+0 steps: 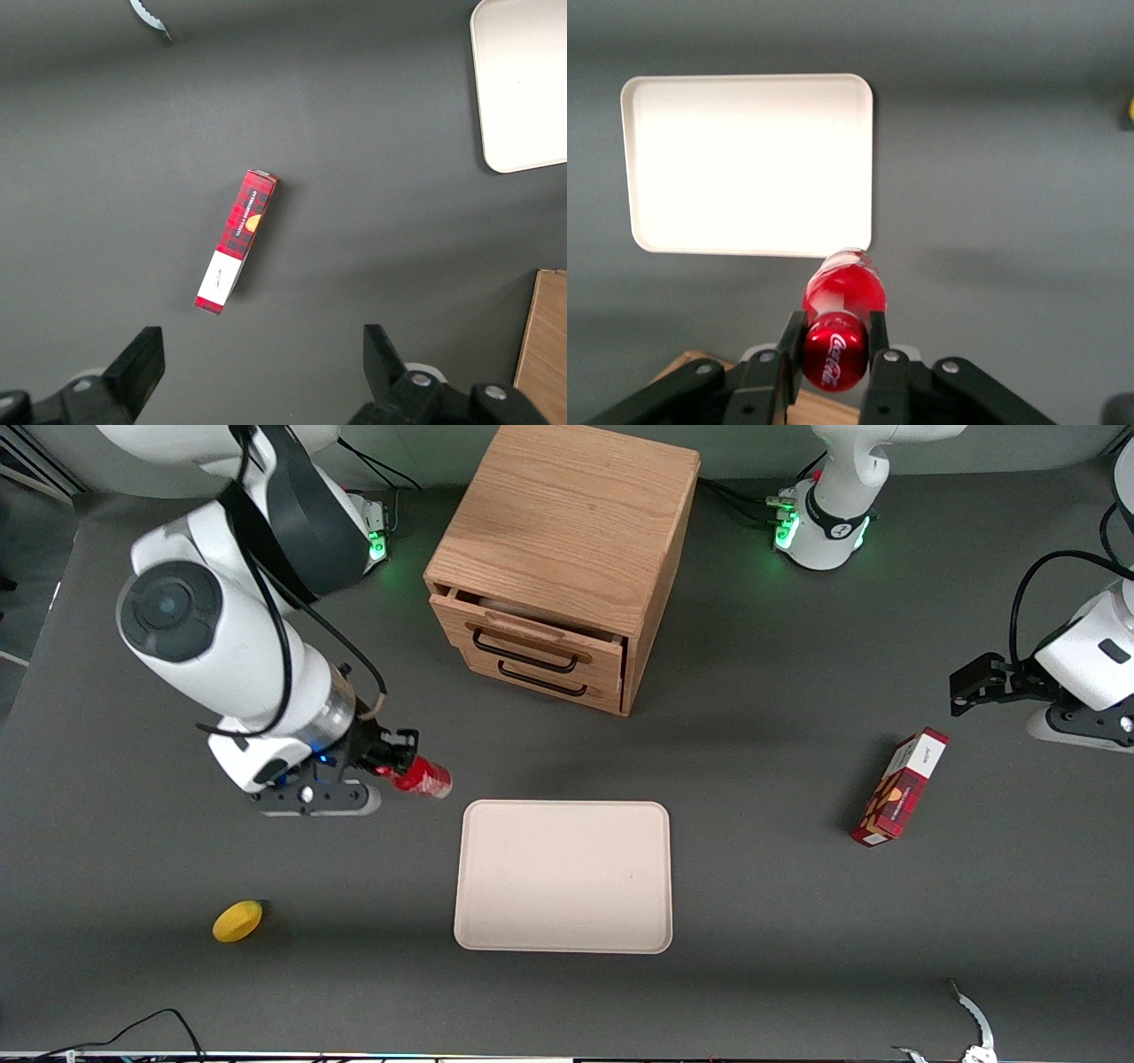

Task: Place coke bottle on tray
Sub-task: 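Carry the bottle over the cream tray and lower it onto it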

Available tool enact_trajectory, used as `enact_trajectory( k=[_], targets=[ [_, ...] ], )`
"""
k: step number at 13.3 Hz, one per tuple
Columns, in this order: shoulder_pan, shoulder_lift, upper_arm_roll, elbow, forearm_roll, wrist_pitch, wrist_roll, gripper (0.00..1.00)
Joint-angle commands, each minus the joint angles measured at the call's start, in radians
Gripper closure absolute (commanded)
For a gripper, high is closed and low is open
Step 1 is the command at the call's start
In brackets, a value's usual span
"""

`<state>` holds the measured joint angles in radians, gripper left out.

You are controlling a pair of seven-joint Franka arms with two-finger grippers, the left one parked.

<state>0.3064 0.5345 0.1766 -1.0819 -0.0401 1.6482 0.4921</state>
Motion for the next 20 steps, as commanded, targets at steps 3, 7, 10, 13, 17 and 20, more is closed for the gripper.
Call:
enact_trajectory(
  k=[3, 7, 10, 13, 17, 20],
  targets=[
    [0.095, 0.148, -0.075, 0.119, -0.017, 0.132, 0.028, 1.0],
    [0.117, 0.209, -0.111, 0.119, -0.017, 0.257, 0.002, 1.0],
    [0.108, 0.246, -0.13, 0.117, -0.017, 0.312, -0.087, 1.0],
    [0.102, 0.294, -0.132, 0.117, -0.017, 0.375, -0.107, 1.0],
    [0.103, 0.341, -0.132, 0.115, -0.018, 0.436, -0.106, 1.0],
    [0.109, 0.361, -0.146, 0.111, -0.018, 0.478, -0.104, 1.0]
  ],
)
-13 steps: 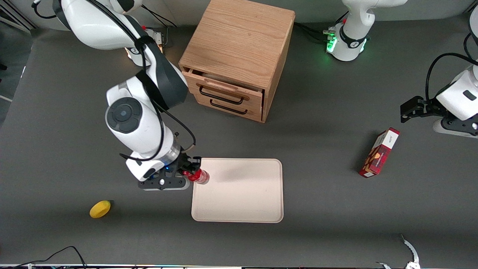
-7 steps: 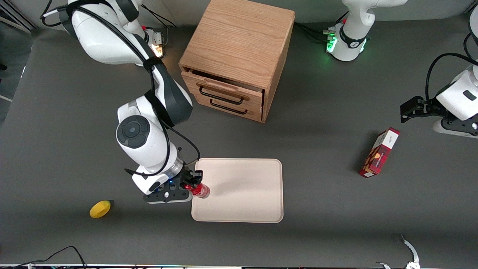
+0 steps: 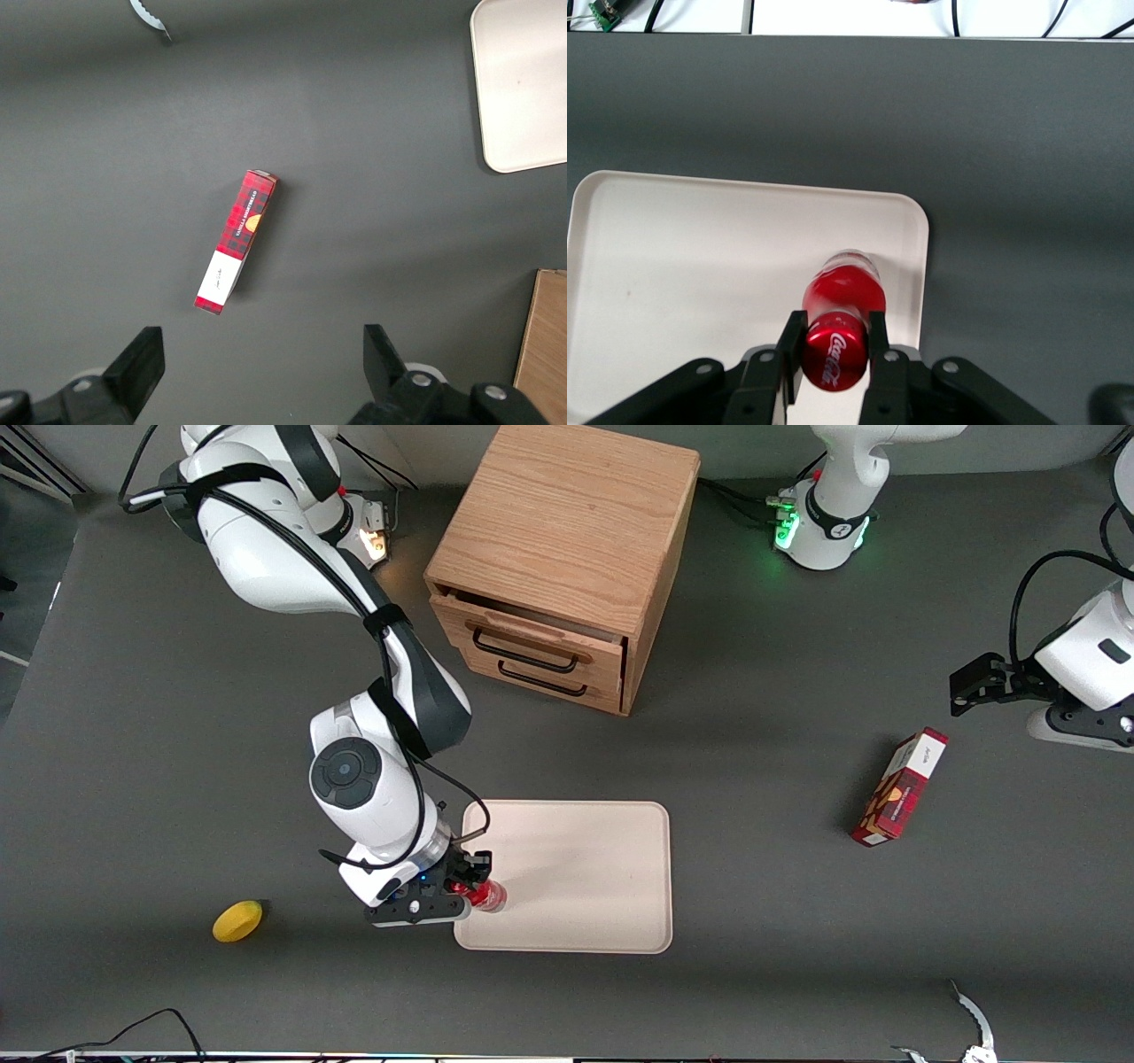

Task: Place coke bottle on tray
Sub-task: 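Carry the bottle over the cream tray and lower it onto it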

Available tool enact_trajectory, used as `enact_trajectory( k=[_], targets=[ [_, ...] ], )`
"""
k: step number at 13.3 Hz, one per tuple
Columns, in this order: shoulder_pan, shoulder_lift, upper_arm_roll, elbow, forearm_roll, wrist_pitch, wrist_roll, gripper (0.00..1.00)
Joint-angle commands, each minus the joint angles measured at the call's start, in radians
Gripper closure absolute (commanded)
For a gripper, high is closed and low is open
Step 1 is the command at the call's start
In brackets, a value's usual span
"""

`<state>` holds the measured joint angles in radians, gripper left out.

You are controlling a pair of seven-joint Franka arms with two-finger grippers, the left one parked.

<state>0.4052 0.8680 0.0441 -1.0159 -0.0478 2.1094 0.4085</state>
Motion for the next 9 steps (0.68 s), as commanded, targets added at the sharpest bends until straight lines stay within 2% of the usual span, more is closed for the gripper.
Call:
enact_trajectory(
  k=[1, 6, 8, 9],
  targets=[
    [0.012, 0.034, -0.021, 0.045, -0.015, 0.03, -0.02, 1.0],
    [0.017, 0.054, -0.027, 0.043, -0.037, 0.063, -0.022, 1.0],
    [0.017, 0.062, -0.027, 0.043, -0.038, 0.064, -0.02, 0.65],
    [0.017, 0.062, -0.027, 0.043, -0.038, 0.066, -0.019, 0.33]
  ],
)
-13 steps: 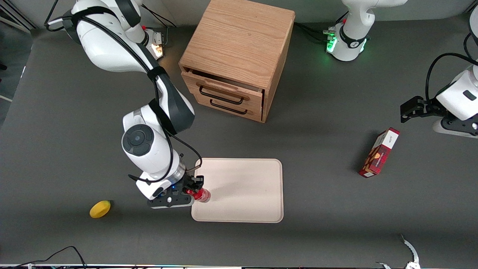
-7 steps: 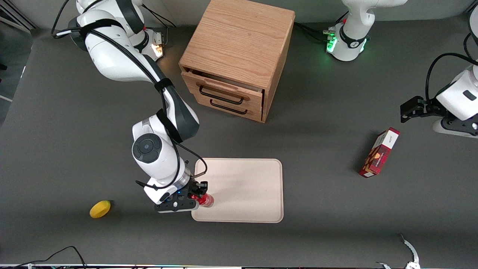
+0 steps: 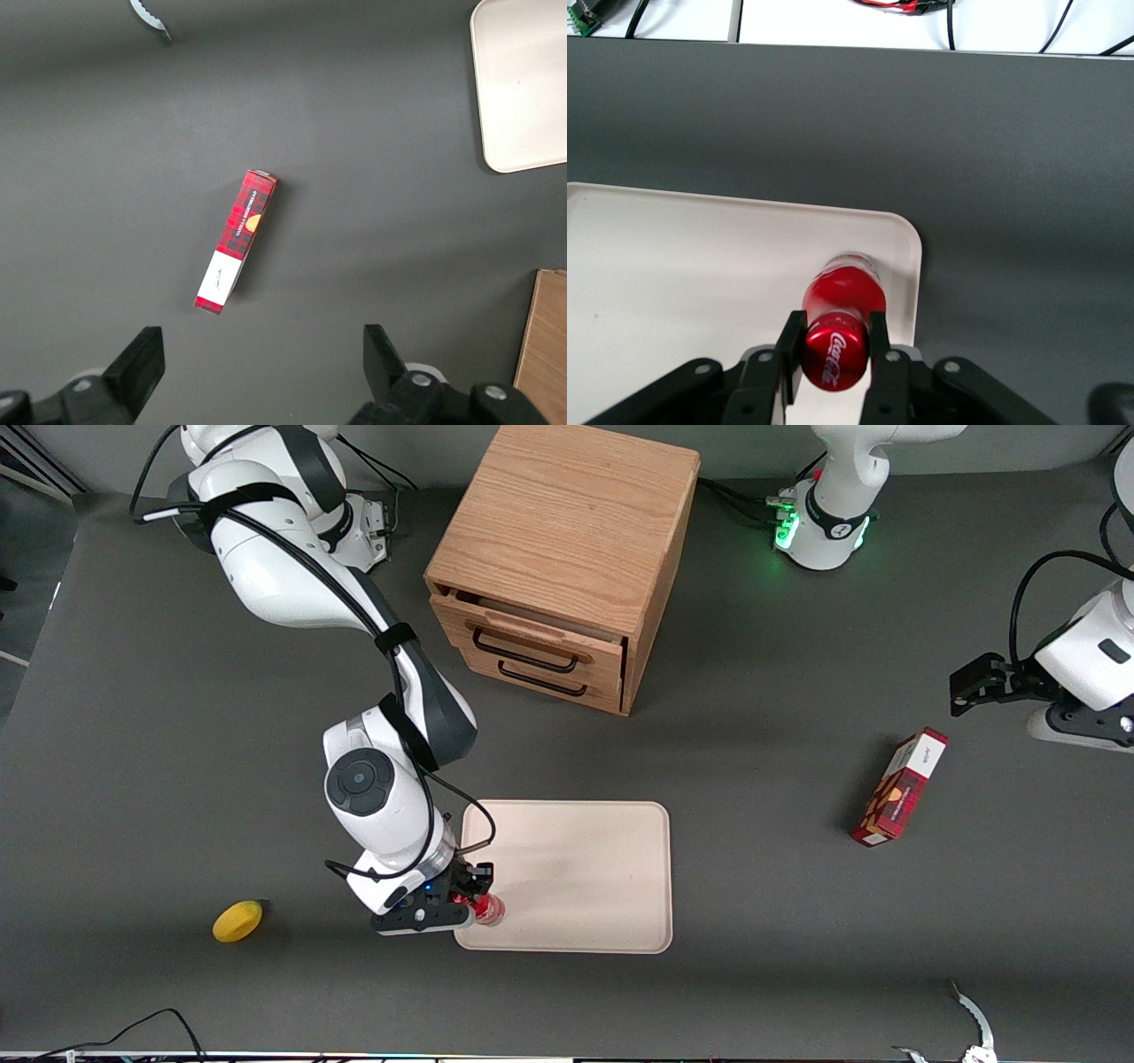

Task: Place coke bottle on tray
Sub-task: 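Open the right gripper to release the bottle on the tray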

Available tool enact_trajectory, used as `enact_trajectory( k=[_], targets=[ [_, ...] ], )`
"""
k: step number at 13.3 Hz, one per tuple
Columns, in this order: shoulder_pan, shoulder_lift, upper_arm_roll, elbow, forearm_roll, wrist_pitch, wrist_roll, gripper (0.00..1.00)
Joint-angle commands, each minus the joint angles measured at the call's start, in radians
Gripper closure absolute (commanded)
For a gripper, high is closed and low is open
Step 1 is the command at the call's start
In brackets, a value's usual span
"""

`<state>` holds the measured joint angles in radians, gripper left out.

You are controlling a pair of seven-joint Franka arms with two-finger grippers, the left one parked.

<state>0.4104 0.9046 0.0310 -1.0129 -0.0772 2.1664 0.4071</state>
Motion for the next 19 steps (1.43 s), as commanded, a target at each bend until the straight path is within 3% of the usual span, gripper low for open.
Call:
enact_trajectory(
  k=[1, 2, 8, 13, 16, 19],
  targets=[
    [0.013, 0.025, -0.014, 0.04, -0.01, 0.009, -0.017, 0.13],
    [0.015, 0.026, -0.014, 0.04, -0.013, 0.009, -0.017, 0.01],
    [0.01, 0.011, -0.014, 0.04, -0.01, -0.01, -0.004, 0.0],
    [-0.002, -0.094, -0.007, 0.039, -0.001, -0.198, -0.002, 0.0],
    [-0.038, -0.182, 0.0, 0.036, 0.0, -0.386, -0.01, 0.0],
    [-0.076, -0.318, 0.0, -0.048, 0.0, -0.52, -0.016, 0.0]
  ],
)
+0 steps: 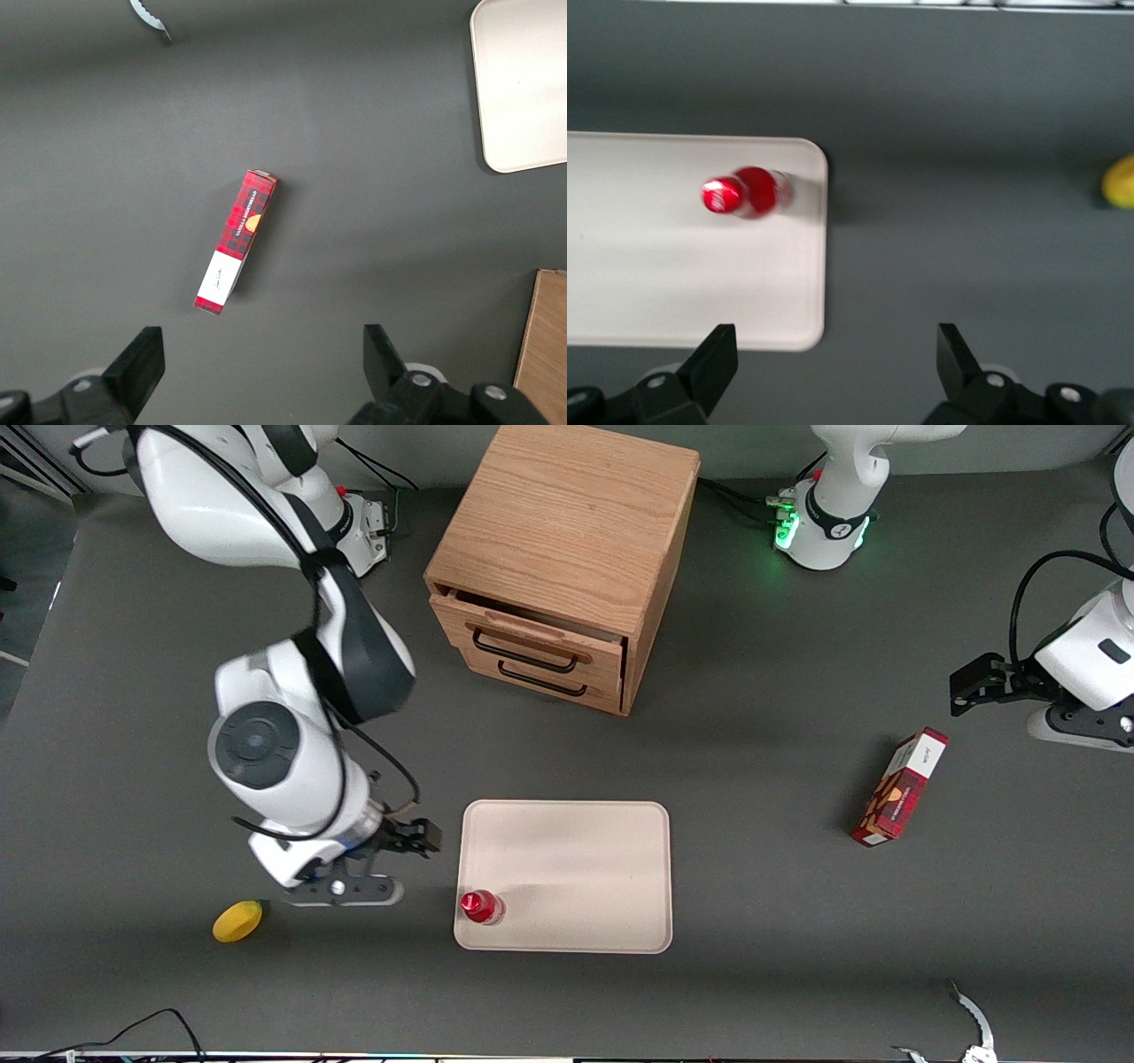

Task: Place coke bottle on tray

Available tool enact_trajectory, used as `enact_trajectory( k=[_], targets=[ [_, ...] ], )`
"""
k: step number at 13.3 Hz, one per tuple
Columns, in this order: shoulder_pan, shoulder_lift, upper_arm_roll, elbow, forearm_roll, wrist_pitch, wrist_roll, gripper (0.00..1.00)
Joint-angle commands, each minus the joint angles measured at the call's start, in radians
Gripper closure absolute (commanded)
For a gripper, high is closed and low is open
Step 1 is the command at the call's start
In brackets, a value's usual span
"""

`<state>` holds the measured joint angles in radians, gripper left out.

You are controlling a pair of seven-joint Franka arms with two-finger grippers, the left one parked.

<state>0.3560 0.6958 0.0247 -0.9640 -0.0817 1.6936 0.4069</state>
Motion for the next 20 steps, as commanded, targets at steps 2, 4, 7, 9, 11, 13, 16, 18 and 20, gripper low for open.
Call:
enact_trajectory(
  k=[2, 4, 7, 9, 11, 13, 16, 18, 20],
  targets=[
    [-0.057, -0.165, 0.006, -0.114, 0.004, -0.147, -0.02, 0.0],
    [-0.09, -0.197, 0.006, -0.114, 0.003, -0.166, -0.034, 0.01],
    [-0.146, -0.203, 0.006, -0.116, 0.004, -0.196, -0.135, 0.02],
    [-0.173, -0.199, 0.006, -0.116, 0.0, -0.195, -0.146, 0.03],
    [-0.199, -0.193, 0.006, -0.116, 0.002, -0.189, -0.146, 0.03],
    [-0.218, -0.206, 0.009, -0.116, 0.005, -0.198, -0.142, 0.03],
    [-0.223, -0.274, 0.008, -0.118, 0.007, -0.276, -0.14, 0.03],
    [-0.279, -0.311, 0.009, -0.121, 0.035, -0.311, -0.145, 0.04],
    [-0.321, -0.351, 0.011, -0.124, 0.074, -0.36, -0.201, 0.05]
  ],
)
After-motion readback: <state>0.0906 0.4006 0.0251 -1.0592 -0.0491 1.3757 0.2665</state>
